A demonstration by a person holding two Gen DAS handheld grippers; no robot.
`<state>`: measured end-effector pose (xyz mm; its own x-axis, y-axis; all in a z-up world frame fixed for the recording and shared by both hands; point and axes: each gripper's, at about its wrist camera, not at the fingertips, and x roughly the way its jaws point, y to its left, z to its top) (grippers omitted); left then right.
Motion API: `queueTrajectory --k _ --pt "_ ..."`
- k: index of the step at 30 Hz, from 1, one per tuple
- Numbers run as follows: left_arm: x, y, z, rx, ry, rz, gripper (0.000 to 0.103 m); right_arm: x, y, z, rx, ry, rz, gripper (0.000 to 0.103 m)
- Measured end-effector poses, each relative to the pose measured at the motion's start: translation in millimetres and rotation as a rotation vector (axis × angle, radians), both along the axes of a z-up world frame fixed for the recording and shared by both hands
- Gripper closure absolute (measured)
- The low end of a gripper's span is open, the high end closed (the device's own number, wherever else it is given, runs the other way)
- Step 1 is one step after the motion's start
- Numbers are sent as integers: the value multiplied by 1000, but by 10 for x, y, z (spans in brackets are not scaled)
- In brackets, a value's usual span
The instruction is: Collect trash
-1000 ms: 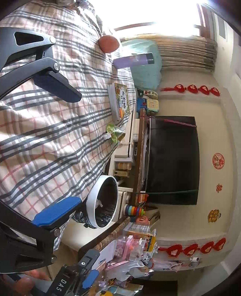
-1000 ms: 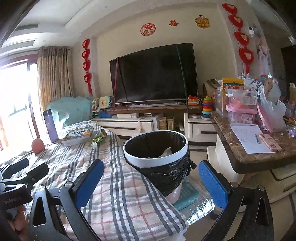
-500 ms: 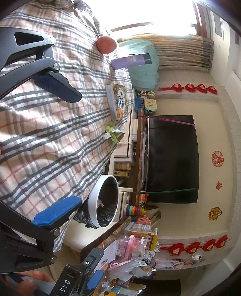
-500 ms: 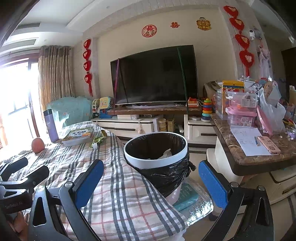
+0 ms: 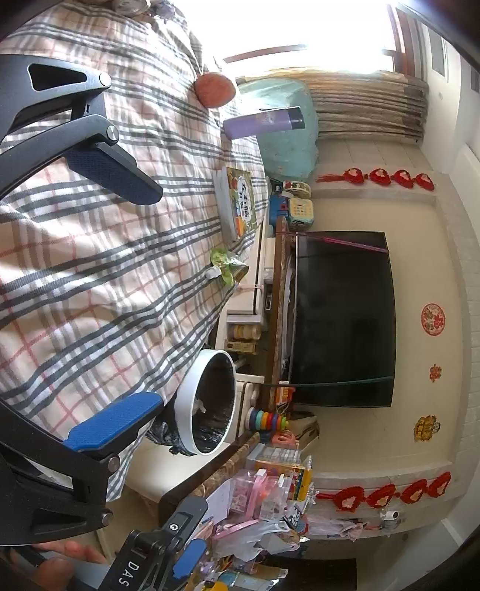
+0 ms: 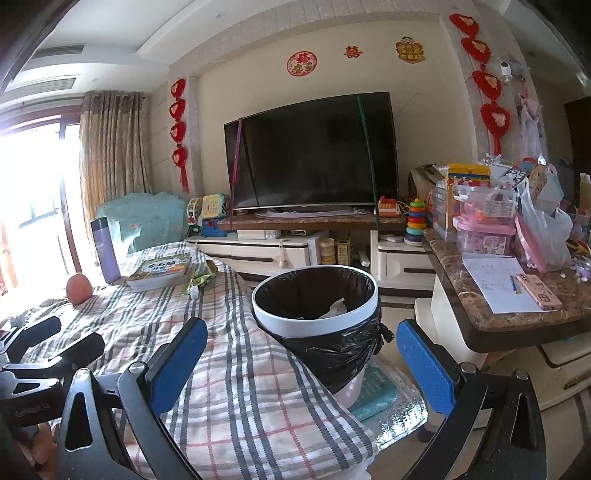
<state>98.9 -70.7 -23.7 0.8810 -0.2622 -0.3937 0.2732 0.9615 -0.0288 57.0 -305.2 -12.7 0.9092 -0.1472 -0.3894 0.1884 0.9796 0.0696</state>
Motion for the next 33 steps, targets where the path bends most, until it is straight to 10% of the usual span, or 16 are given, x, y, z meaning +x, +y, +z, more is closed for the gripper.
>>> queueTrajectory --k 33 --pt "-5 4 -39 3 2 -5 1 2 46 13 2 0 20 0"
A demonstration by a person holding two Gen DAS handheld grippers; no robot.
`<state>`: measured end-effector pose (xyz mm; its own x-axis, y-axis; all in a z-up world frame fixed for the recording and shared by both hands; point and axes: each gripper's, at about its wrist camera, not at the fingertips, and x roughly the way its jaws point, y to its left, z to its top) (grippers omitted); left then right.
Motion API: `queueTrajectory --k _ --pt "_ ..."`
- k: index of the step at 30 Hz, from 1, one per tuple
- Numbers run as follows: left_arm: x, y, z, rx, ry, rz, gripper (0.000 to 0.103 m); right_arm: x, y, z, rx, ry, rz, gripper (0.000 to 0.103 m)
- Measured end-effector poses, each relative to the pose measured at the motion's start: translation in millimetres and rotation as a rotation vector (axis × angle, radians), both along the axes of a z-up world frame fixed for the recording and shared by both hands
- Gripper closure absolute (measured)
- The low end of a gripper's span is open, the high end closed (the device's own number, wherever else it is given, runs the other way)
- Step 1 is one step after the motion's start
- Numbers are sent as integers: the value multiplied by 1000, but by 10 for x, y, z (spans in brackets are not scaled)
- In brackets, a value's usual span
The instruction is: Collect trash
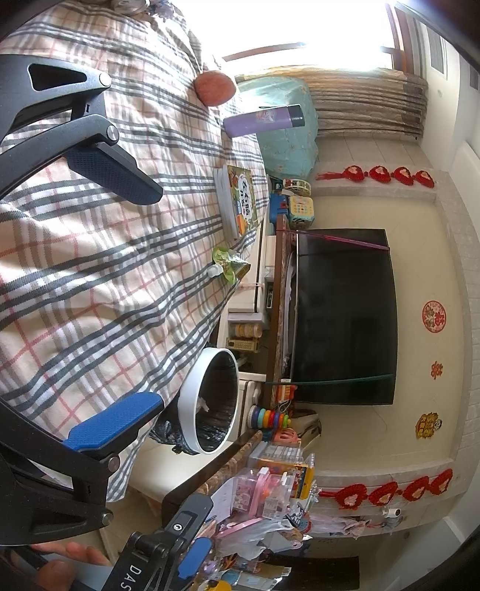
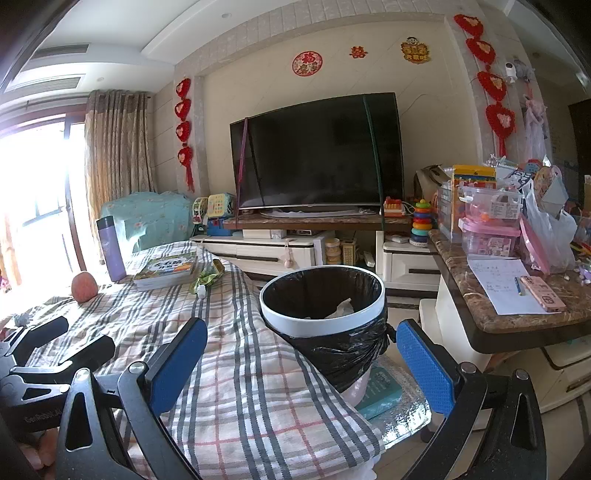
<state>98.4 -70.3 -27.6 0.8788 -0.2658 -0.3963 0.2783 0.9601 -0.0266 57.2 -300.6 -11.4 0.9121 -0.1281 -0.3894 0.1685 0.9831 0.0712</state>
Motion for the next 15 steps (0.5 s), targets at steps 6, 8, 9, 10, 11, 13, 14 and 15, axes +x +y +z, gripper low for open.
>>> queueTrajectory --k 6,8,9,10,11,13,14,15 --pt "0 1 -4 1 0 1 1 -1 3 3 -1 -2 1 0" --pt "3 3 -4 1 0 -1 1 -1 2 -1 0 -1 1 0" --pt "3 1 -9 2 1 -1 1 -1 3 -2 0 -1 2 0" --pt "4 4 -10 2 0 -1 1 -2 3 0 1 -1 1 0" --pt "5 3 -10 2 0 -2 1 -2 6 0 0 -1 1 0" --pt "2 0 -9 2 1 -1 1 -2 4 -2 -1 -1 1 0" --pt "5 2 -10 2 2 -1 1 -1 4 -2 0 -1 1 0" --pt "3 2 -11 2 2 -2 1 -1 4 -3 0 0 2 0"
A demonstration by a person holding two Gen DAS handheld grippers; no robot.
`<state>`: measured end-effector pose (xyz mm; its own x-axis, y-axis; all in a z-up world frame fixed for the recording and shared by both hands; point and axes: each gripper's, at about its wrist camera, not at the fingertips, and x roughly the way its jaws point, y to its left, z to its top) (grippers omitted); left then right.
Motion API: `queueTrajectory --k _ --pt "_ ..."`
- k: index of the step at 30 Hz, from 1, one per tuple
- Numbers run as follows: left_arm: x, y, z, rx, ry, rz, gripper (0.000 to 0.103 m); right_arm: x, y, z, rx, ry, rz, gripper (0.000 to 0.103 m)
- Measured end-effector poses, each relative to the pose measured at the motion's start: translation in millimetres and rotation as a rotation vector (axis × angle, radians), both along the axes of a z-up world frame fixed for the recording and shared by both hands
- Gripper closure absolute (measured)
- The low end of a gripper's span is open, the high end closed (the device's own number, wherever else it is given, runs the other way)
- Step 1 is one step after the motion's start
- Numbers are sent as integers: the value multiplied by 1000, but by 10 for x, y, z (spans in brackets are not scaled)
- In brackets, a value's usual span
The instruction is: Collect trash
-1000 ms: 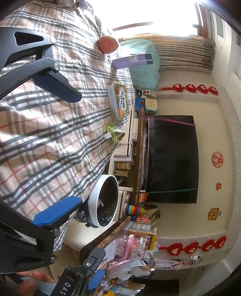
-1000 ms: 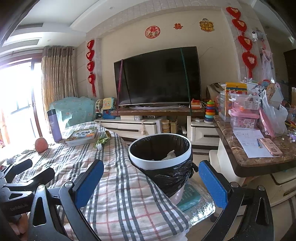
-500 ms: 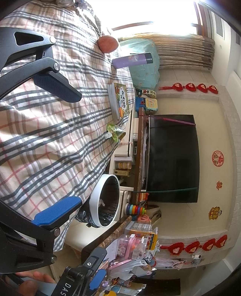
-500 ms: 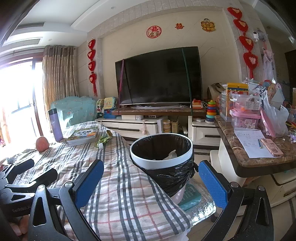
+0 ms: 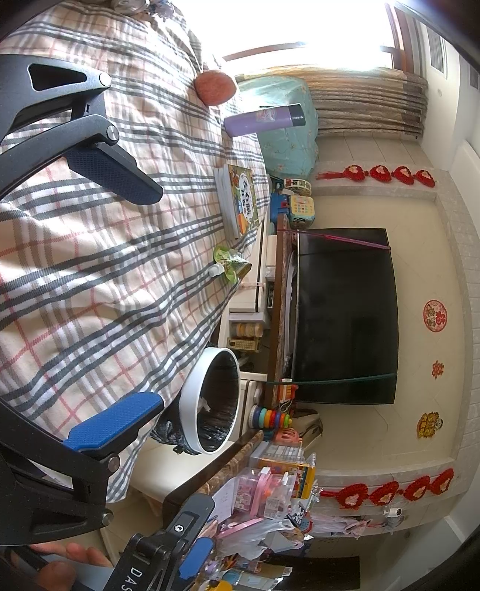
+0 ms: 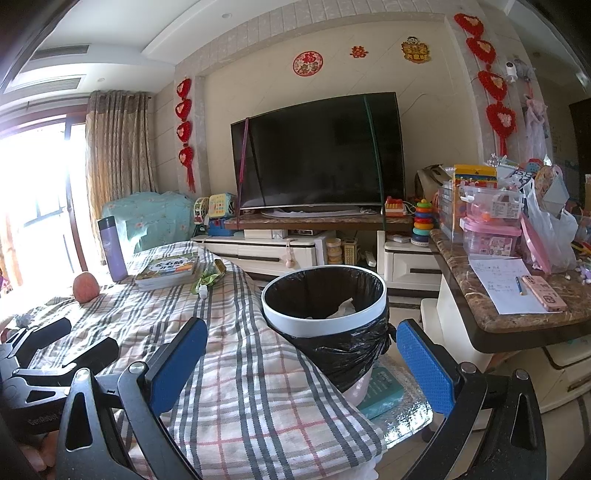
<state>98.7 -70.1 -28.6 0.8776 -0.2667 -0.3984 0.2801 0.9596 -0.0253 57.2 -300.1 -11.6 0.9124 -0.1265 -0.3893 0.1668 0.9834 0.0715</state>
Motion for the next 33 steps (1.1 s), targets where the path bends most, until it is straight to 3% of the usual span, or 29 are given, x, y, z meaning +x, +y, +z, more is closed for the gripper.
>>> queueTrajectory --k 33 --pt "90 -13 -77 0 19 -13 1 64 12 -69 15 26 17 0"
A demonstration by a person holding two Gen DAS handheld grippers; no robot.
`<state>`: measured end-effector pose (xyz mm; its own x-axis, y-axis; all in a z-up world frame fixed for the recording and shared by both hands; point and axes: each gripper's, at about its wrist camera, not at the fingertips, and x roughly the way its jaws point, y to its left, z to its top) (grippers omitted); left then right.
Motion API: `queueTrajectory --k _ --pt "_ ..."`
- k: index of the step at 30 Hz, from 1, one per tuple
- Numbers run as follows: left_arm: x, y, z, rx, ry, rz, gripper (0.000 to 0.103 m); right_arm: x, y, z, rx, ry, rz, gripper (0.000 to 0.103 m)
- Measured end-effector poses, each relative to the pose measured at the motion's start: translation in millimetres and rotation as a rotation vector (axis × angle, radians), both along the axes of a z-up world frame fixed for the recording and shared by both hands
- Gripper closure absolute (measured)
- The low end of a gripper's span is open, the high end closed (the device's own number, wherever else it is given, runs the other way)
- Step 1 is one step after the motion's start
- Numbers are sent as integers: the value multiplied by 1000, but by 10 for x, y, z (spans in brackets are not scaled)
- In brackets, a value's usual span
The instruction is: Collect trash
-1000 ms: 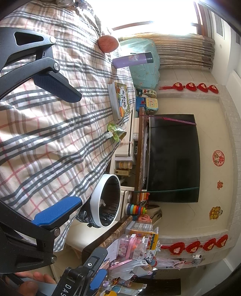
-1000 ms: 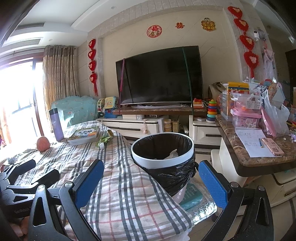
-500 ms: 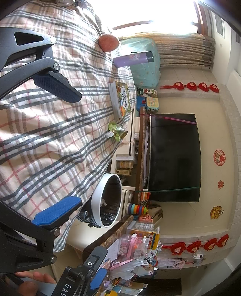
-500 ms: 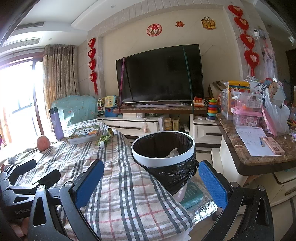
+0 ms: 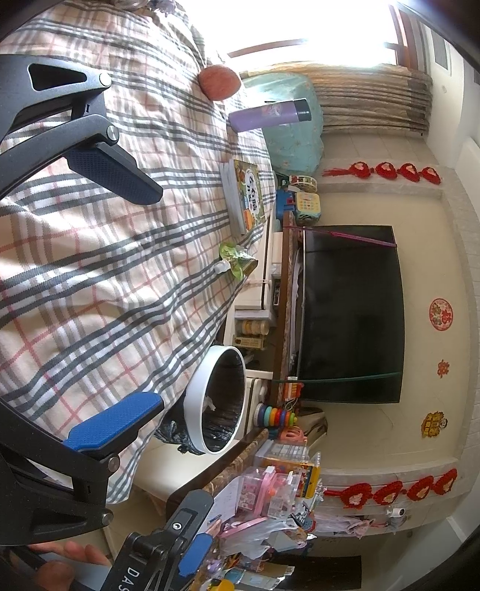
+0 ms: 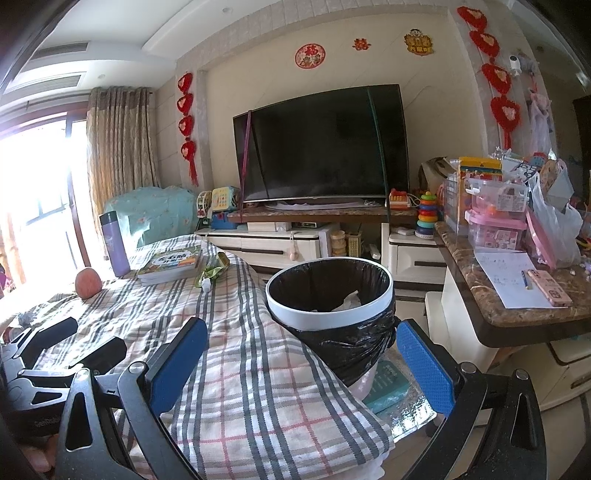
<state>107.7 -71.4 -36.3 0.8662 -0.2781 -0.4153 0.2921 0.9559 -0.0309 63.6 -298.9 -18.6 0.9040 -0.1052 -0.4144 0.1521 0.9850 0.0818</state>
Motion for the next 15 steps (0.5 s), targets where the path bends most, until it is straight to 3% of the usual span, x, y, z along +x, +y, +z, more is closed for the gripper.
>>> queueTrajectory --k 15 --pt "155 69 38 -18 32 10 1 173 5 -53 17 40 29 0"
